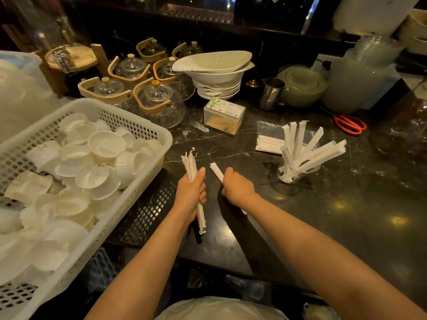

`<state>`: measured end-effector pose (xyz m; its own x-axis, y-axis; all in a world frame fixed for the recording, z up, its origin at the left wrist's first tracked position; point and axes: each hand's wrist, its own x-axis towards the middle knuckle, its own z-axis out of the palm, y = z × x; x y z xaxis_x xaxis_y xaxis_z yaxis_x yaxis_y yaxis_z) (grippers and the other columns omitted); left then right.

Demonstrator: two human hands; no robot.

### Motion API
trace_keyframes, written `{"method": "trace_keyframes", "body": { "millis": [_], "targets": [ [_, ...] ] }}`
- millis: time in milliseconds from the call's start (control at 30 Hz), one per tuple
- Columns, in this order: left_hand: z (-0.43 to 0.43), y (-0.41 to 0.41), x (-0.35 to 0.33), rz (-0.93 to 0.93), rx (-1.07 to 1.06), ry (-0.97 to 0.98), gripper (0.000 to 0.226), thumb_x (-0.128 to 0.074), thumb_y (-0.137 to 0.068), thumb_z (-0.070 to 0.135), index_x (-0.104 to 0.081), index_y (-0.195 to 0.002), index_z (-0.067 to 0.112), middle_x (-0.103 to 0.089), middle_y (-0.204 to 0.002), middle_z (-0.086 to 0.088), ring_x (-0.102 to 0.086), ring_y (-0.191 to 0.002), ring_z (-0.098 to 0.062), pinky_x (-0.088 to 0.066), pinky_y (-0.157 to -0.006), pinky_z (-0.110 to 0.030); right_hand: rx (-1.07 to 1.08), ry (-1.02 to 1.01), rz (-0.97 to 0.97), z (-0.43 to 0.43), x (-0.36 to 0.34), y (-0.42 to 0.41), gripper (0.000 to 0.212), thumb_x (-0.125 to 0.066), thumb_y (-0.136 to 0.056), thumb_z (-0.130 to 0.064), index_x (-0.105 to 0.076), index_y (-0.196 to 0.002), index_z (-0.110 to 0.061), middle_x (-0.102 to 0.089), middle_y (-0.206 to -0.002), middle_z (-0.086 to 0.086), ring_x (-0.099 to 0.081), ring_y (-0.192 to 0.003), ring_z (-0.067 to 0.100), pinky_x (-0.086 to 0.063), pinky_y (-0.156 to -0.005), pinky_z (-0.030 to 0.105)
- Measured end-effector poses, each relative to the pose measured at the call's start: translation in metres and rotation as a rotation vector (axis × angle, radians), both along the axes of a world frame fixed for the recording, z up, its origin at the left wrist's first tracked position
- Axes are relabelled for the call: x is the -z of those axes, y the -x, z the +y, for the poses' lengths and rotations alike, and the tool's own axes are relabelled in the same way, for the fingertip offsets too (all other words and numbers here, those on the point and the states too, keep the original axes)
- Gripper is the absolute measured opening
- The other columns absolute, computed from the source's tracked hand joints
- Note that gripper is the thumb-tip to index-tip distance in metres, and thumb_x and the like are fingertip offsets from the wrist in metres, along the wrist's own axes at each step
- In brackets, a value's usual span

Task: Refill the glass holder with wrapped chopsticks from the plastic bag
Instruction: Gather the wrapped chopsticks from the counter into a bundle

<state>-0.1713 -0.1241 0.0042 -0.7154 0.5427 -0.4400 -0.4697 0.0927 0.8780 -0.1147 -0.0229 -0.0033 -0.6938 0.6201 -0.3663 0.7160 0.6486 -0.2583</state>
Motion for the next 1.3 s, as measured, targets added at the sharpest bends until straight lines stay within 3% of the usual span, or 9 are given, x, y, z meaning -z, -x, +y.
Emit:
{"method": "trace_keyframes", "body": {
  "millis": [267,433,600,700,800,900,1000,1133,1300],
  "targets": [
    [0.003,0.000,0.005,-0.009,0.034,0.016,0.021,-0.051,-0.090,0.026,-0.045,-0.072,0.016,-0.035,-0.042,0.006,-0.031,-0.030,-0.003,-0.027,-0.032,-0.015,-0.152,-0.182,-0.098,0.001,-0.005,-0.006,0.031,-0.045,-0.090,-0.005,-0.046,-0.120,0.000,-0.055,-0.127,0.019,-0.047,-0.121,0.034,-0.044,-0.092,0.039],
    [0.005,0.001,0.009,0.002,0.074,0.007,0.022,-0.056,-0.087,0.017,-0.045,-0.068,0.017,-0.034,-0.046,0.004,-0.030,-0.031,-0.003,-0.026,-0.033,-0.016,-0.102,-0.113,-0.109,0.006,-0.012,-0.015,0.028,-0.041,-0.092,-0.005,-0.052,-0.117,-0.001,-0.057,-0.123,0.020,-0.054,-0.114,0.036,-0.046,-0.087,0.040],
    [0.013,-0.002,0.005,0.043,0.116,-0.021,0.014,-0.061,-0.082,0.017,-0.052,-0.072,0.016,-0.038,-0.048,0.003,-0.032,-0.031,-0.004,-0.027,-0.034,-0.017,0.058,0.226,0.225,0.013,-0.021,-0.020,0.008,-0.047,-0.090,-0.014,-0.050,-0.086,-0.009,-0.058,-0.088,0.016,-0.055,-0.087,0.029,-0.037,-0.070,0.034],
    [0.021,-0.005,-0.002,0.035,0.124,-0.060,0.012,-0.062,-0.081,0.019,-0.058,-0.089,0.011,-0.048,-0.055,0.002,-0.039,-0.033,-0.002,-0.032,-0.034,-0.015,0.042,0.345,0.407,0.008,-0.034,-0.025,0.017,-0.048,-0.091,-0.021,-0.054,-0.084,-0.007,-0.050,-0.072,0.002,-0.047,-0.070,0.016,-0.037,-0.065,0.031],
    [0.029,-0.010,-0.009,0.009,0.133,-0.112,0.029,-0.064,-0.080,0.017,-0.056,-0.107,0.008,-0.062,-0.078,-0.004,-0.062,-0.063,-0.010,-0.048,-0.050,-0.019,-0.006,0.404,0.464,0.002,-0.042,-0.033,0.021,-0.048,-0.092,-0.024,-0.059,-0.094,-0.007,-0.054,-0.075,0.000,-0.049,-0.066,0.011,-0.041,-0.064,0.028],
    [0.036,-0.016,-0.016,0.014,0.164,-0.137,0.019,-0.065,-0.077,0.011,-0.059,-0.095,0.011,-0.063,-0.083,-0.004,-0.063,-0.080,-0.017,-0.053,-0.069,-0.028,0.003,0.472,0.479,-0.001,-0.046,-0.041,0.021,-0.049,-0.091,-0.019,-0.060,-0.105,-0.007,-0.052,-0.073,-0.009,-0.050,-0.061,0.002,-0.040,-0.057,0.016],
    [0.042,-0.021,-0.017,0.021,0.219,-0.130,0.011,-0.064,-0.079,0.012,-0.058,-0.086,0.016,-0.063,-0.079,-0.005,-0.063,-0.077,-0.018,-0.055,-0.074,-0.034,0.040,0.486,0.453,0.001,-0.049,-0.051,0.016,-0.051,-0.091,-0.017,-0.054,-0.076,-0.015,-0.052,-0.067,-0.006,-0.052,-0.055,0.005,-0.042,-0.052,0.016],
    [0.048,-0.027,-0.019,0.074,0.326,-0.117,0.007,-0.059,-0.084,0.018,-0.061,-0.079,0.013,-0.067,-0.060,0.003,-0.065,-0.064,-0.011,-0.054,-0.060,-0.022,0.056,0.412,0.409,0.010,-0.054,-0.065,0.012,-0.060,-0.084,-0.020,-0.058,-0.086,-0.008,-0.059,-0.078,0.003,-0.057,-0.069,0.015,-0.052,-0.068,0.031],
    [0.054,-0.038,-0.026,0.184,0.429,-0.125,0.016,-0.054,-0.087,0.018,-0.063,-0.075,0.016,-0.064,-0.071,0.002,-0.062,-0.069,-0.003,-0.048,-0.067,-0.020,0.180,0.429,0.571,0.033,-0.070,-0.090,0.036,-0.070,-0.075,-0.019,-0.050,-0.104,-0.017,-0.054,-0.097,-0.004,-0.053,-0.095,0.013,-0.044,-0.081,0.023]
  ]
}}
